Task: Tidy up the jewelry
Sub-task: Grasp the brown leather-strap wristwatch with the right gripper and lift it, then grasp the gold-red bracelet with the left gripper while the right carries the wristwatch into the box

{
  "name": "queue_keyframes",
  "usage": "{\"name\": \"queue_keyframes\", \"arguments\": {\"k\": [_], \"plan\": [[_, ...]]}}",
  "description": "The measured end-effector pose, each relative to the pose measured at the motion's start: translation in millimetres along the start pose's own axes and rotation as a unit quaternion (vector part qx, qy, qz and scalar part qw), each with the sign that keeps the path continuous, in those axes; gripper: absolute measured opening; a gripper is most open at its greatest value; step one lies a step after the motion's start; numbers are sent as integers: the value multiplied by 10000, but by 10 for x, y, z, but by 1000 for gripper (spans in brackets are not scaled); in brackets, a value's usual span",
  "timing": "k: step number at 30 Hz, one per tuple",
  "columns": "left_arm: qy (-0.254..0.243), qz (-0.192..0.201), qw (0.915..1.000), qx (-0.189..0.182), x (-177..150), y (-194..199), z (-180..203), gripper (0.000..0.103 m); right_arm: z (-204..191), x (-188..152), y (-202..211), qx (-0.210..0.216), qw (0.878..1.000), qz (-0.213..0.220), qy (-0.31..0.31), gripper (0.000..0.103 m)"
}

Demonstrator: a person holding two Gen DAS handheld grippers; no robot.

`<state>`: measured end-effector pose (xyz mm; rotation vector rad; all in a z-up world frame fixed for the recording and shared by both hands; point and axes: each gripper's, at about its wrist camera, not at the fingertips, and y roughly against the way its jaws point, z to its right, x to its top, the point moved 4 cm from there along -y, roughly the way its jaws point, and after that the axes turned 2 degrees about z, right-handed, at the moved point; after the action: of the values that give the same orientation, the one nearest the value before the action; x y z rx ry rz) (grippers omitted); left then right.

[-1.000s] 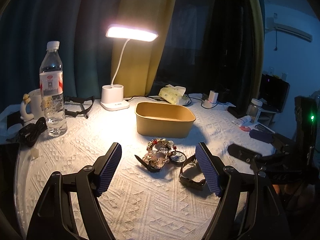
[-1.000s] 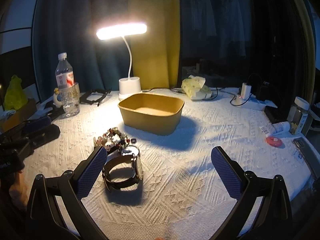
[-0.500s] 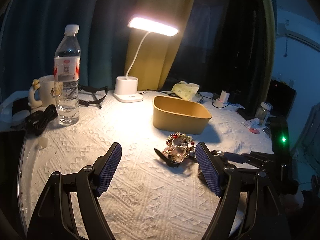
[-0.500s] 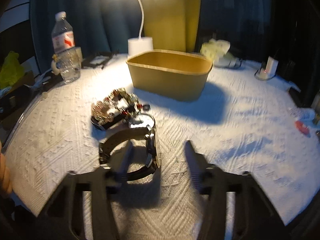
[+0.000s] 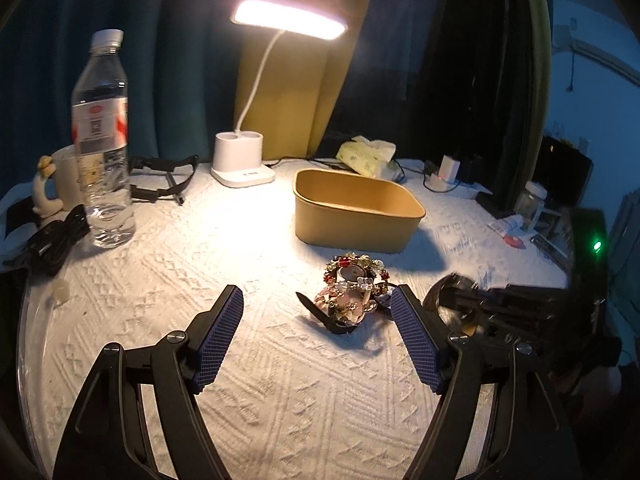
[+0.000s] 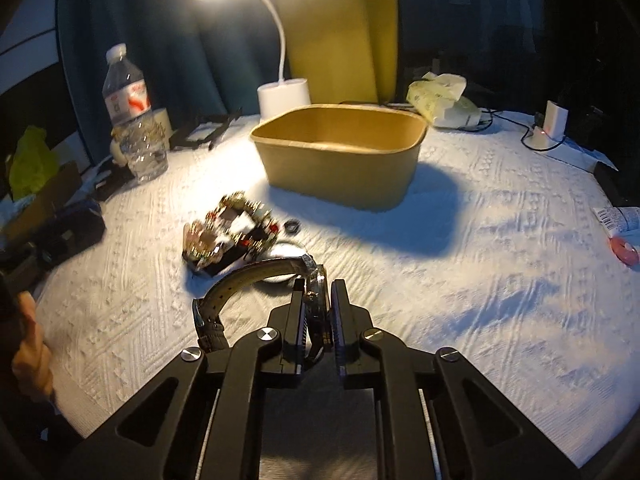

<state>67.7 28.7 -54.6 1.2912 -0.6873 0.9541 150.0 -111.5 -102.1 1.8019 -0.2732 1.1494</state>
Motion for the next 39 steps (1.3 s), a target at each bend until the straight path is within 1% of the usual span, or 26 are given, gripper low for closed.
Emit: {"name": "queue_keyframes", "arguments": {"k": [9, 13, 19, 21, 23, 26, 27, 29, 31, 33, 34, 35, 36, 37, 39], "plan": [[-350, -368, 9987, -48, 157, -357, 225, 79, 322, 219, 39, 23, 9992, 212, -324, 11], [-564, -591, 9966, -70, 193, -545, 315, 73, 427, 271, -8, 119, 9988, 174, -434, 11], [-1047, -917, 9903, 22, 210, -808, 416, 69, 571, 363, -70, 184, 9981, 190, -550, 11], [-1084, -1025, 9888, 23, 210, -883, 421, 66, 610, 383, -82, 199, 9979, 205, -573, 11], [-1063, -1115, 9881, 9, 211, -941, 412, 60, 634, 409, -98, 223, 9977, 215, -596, 11], [-1050, -1190, 9873, -27, 220, -1002, 406, 53, 663, 432, -118, 235, 9976, 220, -615, 11], [-1059, -1208, 9870, -49, 216, -1010, 412, 52, 673, 436, -127, 235, 9975, 216, -634, 11], [-1082, -1249, 9862, -99, 207, -1029, 422, 46, 693, 446, -143, 237, 9973, 211, -663, 11], [-1140, -1214, 9860, -101, 204, -1022, 433, 43, 698, 458, -156, 234, 9972, 212, -681, 11], [-1197, -1171, 9858, -127, 212, -1008, 443, 32, 699, 469, -162, 236, 9971, 216, -685, 11], [-1208, -1172, 9856, -125, 216, -1008, 453, 23, 699, 473, -163, 240, 9971, 220, -681, 11], [-1219, -1192, 9853, -133, 212, -1009, 457, 19, 695, 480, -164, 245, 9972, 224, -676, 11], [-1234, -1198, 9850, -136, 211, -1010, 462, 19, 689, 487, -165, 246, 9972, 226, -673, 11], [-1247, -1191, 9849, -148, 209, -1006, 466, 15, 684, 499, -161, 254, 9972, 234, -670, 11], [-1227, -1173, 9854, -158, 212, -991, 469, 13, 675, 522, -148, 257, 9972, 256, -655, 11]]}}
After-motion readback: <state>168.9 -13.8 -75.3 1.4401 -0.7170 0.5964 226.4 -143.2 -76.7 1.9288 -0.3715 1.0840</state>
